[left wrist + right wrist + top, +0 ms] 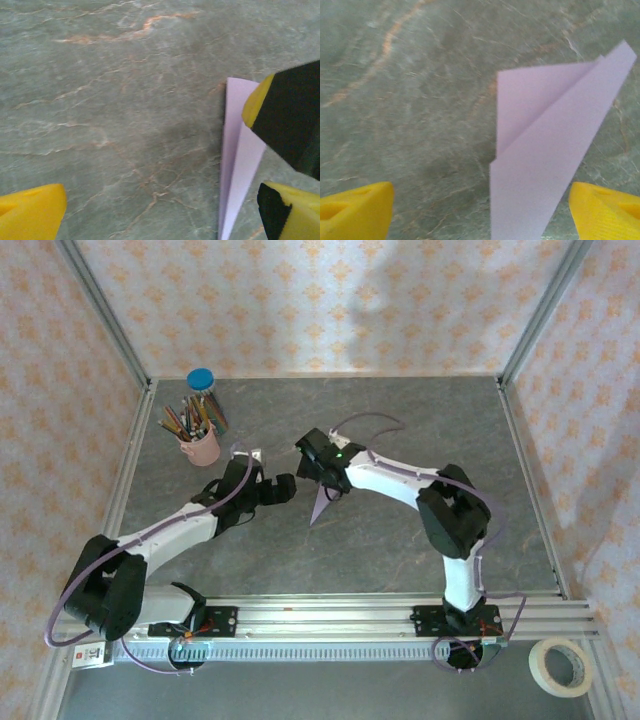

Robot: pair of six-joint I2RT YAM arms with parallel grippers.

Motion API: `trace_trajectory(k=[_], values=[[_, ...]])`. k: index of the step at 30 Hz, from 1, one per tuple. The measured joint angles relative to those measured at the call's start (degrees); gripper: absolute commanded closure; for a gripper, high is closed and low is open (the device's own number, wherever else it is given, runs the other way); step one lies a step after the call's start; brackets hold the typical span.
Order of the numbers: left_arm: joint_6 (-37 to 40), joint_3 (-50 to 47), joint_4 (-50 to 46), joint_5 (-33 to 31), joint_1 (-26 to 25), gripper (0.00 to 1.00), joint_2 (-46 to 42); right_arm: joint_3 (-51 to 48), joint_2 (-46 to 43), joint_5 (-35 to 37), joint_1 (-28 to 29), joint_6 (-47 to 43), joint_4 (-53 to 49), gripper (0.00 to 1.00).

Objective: Fold a paper plane with a square sheet of paper (pick it up from the middle)

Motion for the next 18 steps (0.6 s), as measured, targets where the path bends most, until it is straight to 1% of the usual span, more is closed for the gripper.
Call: trace_trajectory(k=[4, 9, 18], values=[[-1.14, -1.88, 1.31, -1.88, 0.13, 0.01, -1.2, 1.31, 2.93, 2.47, 0.13, 1.86, -3.41, 0.09], [-2.21, -2.8, 2.58, -2.27, 1.09, 0.01, -0.74, 1.49, 4.04, 4.35, 0.13, 3.08, -6.23, 0.1], [-2.54, -1.95, 3.63, -0.44, 1.14, 0.01, 5.49, 2.95, 6.05, 4.57, 0.13, 2.43, -8.74, 0.1]])
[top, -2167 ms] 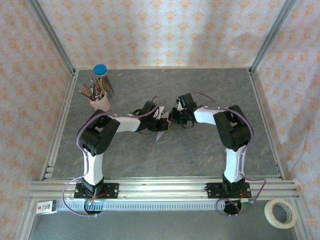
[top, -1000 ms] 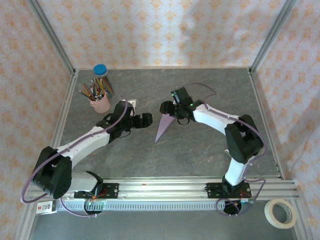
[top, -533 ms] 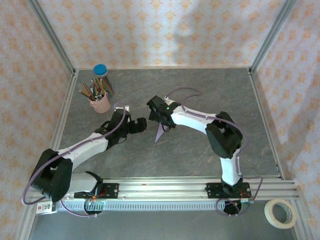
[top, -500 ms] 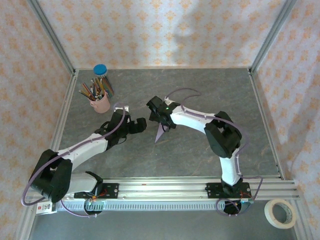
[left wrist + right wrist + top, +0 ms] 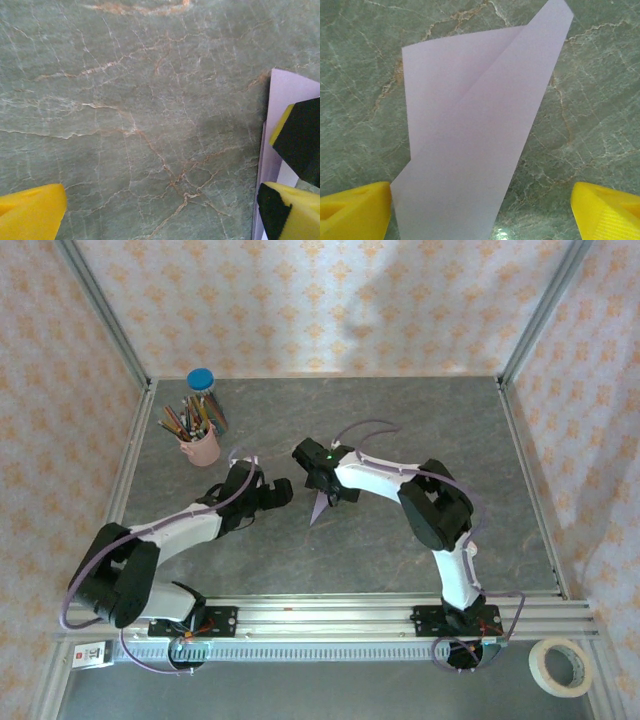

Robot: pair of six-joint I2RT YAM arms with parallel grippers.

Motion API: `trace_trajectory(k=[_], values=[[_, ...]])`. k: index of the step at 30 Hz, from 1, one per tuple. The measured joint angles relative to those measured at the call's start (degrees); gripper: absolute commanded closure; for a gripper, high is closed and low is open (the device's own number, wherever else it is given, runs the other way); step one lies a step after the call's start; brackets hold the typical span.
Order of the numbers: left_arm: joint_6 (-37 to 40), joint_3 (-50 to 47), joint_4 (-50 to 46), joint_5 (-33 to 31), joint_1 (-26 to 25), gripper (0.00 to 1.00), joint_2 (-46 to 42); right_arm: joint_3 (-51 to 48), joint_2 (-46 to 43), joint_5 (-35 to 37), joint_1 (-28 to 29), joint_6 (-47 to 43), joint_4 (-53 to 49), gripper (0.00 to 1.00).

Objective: Fold a paper plane with a square sheet of paper (pick it up from the middle)

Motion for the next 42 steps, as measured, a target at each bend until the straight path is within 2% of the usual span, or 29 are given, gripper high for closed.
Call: trace_trajectory(k=[10, 27, 36, 40, 42], values=[[0.09, 0.76, 0.22, 1.42, 0.0, 0.01, 1.11, 2.78, 0.96, 2.97, 0.0, 0.39, -4.96, 0.25], [0.44, 0.76, 0.74, 1.42, 0.0, 0.01, 1.84, 0.04, -2.08, 3.39, 0.0, 4.68, -6.01, 0.67], [0.44, 0.76, 0.76, 1.46, 0.26, 0.01, 1.84, -0.74, -2.75, 3.5, 0.0, 6.73, -4.92, 0.93], [0.31, 0.76, 0.81, 1.97, 1.33, 0.01, 1.84, -1.55, -3.37, 3.98, 0.0, 6.97, -3.93, 1.0], [0.0, 0.76, 0.85, 2.82, 1.92, 0.01, 1.84, -1.99, -4.04, 4.26, 0.0, 6.95, -3.28, 1.0]])
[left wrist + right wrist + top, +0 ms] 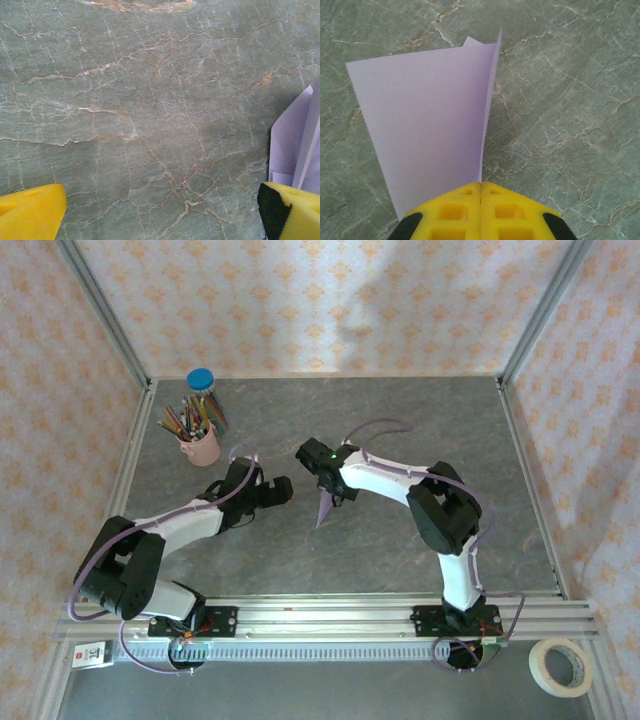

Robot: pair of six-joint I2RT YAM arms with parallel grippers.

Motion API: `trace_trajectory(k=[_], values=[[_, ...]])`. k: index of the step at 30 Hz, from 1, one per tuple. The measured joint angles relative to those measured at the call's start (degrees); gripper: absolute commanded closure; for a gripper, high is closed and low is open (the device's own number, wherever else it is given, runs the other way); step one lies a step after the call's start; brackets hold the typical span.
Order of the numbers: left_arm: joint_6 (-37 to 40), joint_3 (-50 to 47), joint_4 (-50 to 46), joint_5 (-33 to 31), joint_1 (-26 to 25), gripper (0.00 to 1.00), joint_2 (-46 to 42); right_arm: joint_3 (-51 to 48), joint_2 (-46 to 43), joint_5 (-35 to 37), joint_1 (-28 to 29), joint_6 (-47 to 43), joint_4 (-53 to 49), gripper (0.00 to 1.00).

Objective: Fold a paper plane with a square sheet of paper (pick it up from the middle)

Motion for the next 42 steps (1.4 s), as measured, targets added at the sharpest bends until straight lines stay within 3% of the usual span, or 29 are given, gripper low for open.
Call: trace_trajectory(k=[10, 16, 22, 26, 34, 42], values=[[-5.22, 0.02, 3.04, 1.86, 3.21, 0.01, -2.08, -0.42, -7.56, -1.53, -0.02, -9.42, 10.23, 1.0], [-7.13, 0.07, 5.33, 0.96, 4.02, 0.01, -5.09, -6.86, -13.57, -10.62, -1.16, -15.96, 24.3, 1.0], [-7.56, 0.09, 5.31, -5.4, 4.44, 0.01, -9.64, -15.3, -14.12, -20.98, -3.06, -18.14, 36.3, 1.0], [-7.56, -0.02, 6.23, -5.95, 4.44, 0.01, -11.34, -19.45, -13.88, -26.73, -3.39, -18.25, 42.75, 1.0], [-9.29, -0.74, 8.37, -1.2, 4.44, 0.03, -8.76, -28.65, -13.84, -35.04, -5.46, -16.85, 55.36, 1.0], [-10.36, -0.83, 11.65, 5.86, 4.44, 0.12, -3.63, -34.45, -13.77, -36.37, -7.5, -15.19, 58.66, 1.0]])
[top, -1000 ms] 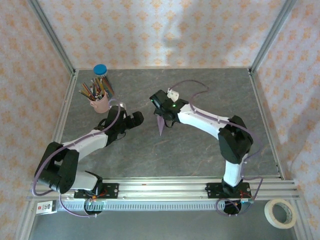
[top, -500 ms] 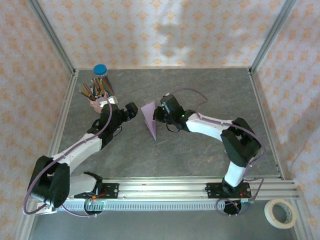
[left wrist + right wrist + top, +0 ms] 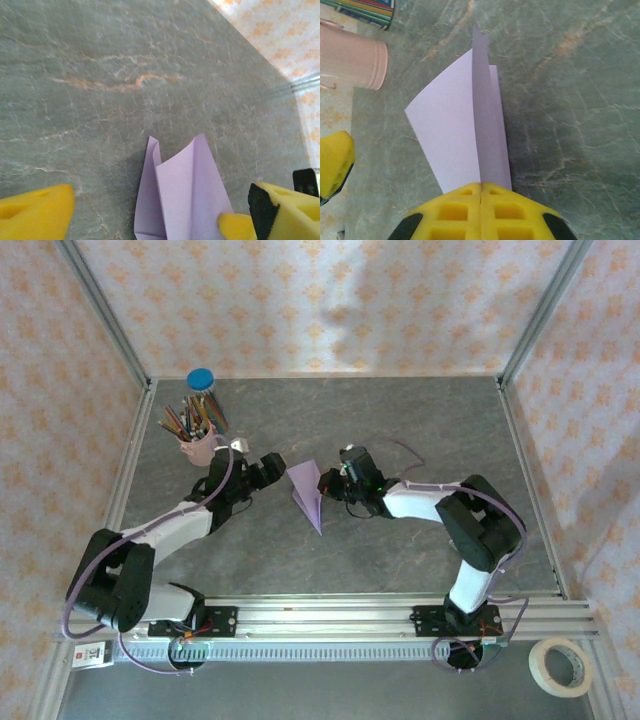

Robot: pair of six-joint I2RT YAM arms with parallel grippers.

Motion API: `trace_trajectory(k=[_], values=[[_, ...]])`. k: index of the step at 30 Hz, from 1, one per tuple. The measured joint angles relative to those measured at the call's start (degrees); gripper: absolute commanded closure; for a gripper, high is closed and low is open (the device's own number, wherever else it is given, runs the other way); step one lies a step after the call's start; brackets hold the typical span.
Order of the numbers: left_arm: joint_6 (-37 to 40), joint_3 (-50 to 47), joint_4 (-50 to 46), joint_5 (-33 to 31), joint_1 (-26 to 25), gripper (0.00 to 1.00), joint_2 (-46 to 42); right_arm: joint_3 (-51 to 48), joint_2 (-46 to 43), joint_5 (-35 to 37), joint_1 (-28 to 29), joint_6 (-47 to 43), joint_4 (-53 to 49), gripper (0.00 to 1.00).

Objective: Fold a paper plane with a square sheet of paper (pick it up from the middle)

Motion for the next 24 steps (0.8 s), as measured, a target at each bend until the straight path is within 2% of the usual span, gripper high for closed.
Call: trace_trajectory(k=[9, 14, 18, 22, 24], values=[[-1.2, 0.0, 1.92, 5.33, -0.63, 0.2, 5.35, -2.99, -0.59, 2.75, -1.79, 0.66, -1.01, 1.0], [-1.14, 0.09, 2.43, 7.37, -2.95, 0.33, 8.11, -3.1, -1.05, 3.74, -2.01, 0.68, -1.46, 1.0], [-1.01, 1.62, 2.36, 8.46, -5.4, 0.38, 11.69, -3.17, -1.11, 4.17, -2.01, 0.68, -1.9, 1.0], [-1.05, 2.97, 2.36, 9.33, -7.65, 0.39, 14.21, -3.19, -1.11, 4.37, -2.01, 0.68, -2.47, 1.0], [-1.05, 4.02, 2.21, 9.53, -8.57, 0.45, 15.28, -3.19, -1.11, 4.37, -2.01, 0.68, -2.67, 1.0]])
